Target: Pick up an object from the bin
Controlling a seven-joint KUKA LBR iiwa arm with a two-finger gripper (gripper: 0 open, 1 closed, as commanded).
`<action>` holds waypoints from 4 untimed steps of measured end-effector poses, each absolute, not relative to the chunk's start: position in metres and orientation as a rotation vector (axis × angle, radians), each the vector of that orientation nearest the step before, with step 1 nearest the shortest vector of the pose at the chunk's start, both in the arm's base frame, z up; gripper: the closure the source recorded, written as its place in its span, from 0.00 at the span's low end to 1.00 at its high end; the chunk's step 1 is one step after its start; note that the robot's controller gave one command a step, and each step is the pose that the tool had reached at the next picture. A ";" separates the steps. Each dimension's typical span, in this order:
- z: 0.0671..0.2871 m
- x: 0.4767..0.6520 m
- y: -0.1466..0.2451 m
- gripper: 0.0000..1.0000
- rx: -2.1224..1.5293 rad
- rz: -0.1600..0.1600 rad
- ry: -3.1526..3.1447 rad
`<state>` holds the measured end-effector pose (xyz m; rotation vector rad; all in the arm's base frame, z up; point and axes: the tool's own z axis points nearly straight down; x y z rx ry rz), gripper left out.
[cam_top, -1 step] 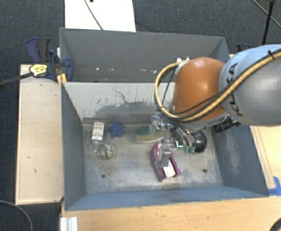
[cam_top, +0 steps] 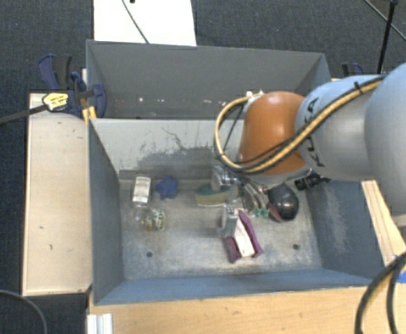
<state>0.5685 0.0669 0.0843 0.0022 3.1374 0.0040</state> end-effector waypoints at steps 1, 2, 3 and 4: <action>0.074 0.579 0.075 0.00 -0.038 0.002 3.127; 0.076 0.580 0.076 1.00 -0.034 0.006 3.124; 0.075 0.593 0.098 1.00 -0.162 -0.001 3.126; 0.246 0.580 0.108 1.00 -0.145 0.003 3.127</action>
Offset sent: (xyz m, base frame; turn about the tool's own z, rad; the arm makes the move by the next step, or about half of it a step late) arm 0.0062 0.0083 -0.0143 -0.0294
